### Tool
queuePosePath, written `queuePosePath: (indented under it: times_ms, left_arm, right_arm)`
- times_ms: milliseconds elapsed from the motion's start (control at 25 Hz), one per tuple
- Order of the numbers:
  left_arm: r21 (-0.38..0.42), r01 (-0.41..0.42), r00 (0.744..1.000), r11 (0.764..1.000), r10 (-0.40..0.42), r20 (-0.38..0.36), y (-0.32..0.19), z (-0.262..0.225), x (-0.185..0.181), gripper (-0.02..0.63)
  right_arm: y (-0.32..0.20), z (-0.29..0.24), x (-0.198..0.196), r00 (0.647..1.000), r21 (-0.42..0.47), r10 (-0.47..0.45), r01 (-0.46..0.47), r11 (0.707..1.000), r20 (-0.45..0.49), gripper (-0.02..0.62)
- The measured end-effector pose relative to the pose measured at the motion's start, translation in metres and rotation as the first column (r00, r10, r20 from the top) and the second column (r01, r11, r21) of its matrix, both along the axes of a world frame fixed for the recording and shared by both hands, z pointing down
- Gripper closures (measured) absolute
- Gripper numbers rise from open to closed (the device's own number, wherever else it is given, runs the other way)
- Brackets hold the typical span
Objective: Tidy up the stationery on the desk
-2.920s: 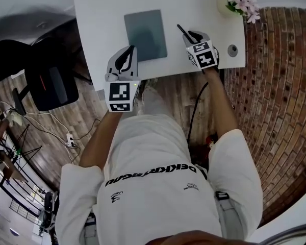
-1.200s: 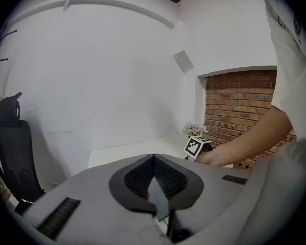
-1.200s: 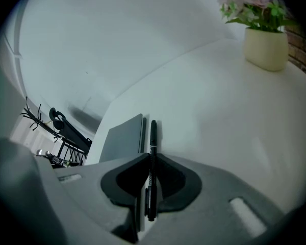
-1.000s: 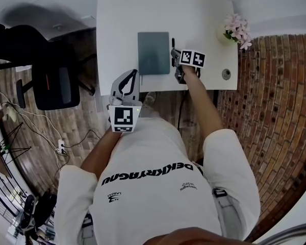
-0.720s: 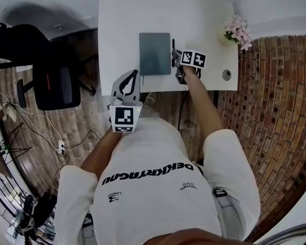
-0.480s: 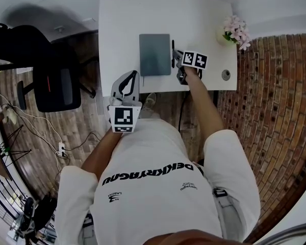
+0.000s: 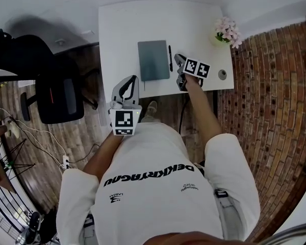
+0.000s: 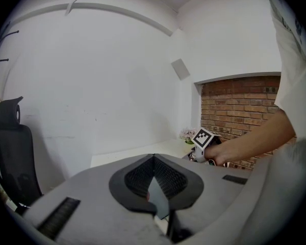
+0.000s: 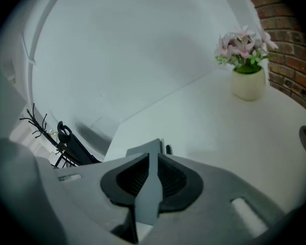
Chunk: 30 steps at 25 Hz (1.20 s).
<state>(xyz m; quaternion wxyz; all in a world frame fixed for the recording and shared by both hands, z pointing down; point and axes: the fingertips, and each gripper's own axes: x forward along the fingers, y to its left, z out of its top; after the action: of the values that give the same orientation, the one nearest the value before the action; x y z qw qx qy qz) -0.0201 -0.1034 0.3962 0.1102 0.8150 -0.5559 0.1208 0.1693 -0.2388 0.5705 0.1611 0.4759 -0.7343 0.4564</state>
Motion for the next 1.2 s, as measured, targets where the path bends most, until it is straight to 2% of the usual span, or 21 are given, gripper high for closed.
queuePosePath:
  times_ms: [240, 320, 480, 640, 840, 1040, 1200]
  left_arm:
    - [0.027, -0.016, 1.0, 1.0, 0.016, -0.012, 0.011, -0.012, -0.008, 0.607]
    - [0.033, -0.017, 1.0, 0.999, 0.018, -0.017, 0.015, -0.016, -0.011, 0.607]
    - [0.042, -0.033, 0.999, 0.999, 0.034, -0.025, 0.024, -0.022, -0.013, 0.607]
    - [0.057, -0.04, 0.998, 0.998, 0.042, -0.038, 0.032, -0.028, -0.015, 0.608]
    - [0.078, -0.047, 0.997, 0.996, 0.052, -0.057, 0.037, -0.038, -0.015, 0.607]
    - [0.105, -0.075, 0.995, 0.992, 0.081, -0.059, 0.039, -0.046, -0.01, 0.607]
    - [0.119, -0.091, 0.993, 0.989, 0.099, -0.065, 0.041, -0.052, -0.002, 0.607]
  right_arm:
    - [0.02, -0.055, -0.014, 0.998, 0.122, 0.04, -0.046, 0.991, 0.054, 0.562]
    - [0.028, -0.073, -0.018, 0.995, 0.163, 0.065, -0.077, 0.984, 0.075, 0.593]
    - [0.047, -0.11, -0.028, 0.992, 0.251, 0.088, -0.109, 0.962, 0.092, 0.598]
    - [0.07, -0.152, -0.043, 0.997, 0.38, 0.064, -0.071, 0.922, 0.032, 0.598]
    - [0.101, -0.197, -0.059, 0.998, 0.515, 0.054, -0.037, 0.856, -0.019, 0.598]
    - [0.127, -0.224, -0.069, 0.996, 0.612, 0.065, -0.014, 0.791, -0.062, 0.598]
    - [0.144, -0.239, -0.077, 0.998, 0.654, 0.037, 0.011, 0.756, -0.059, 0.598]
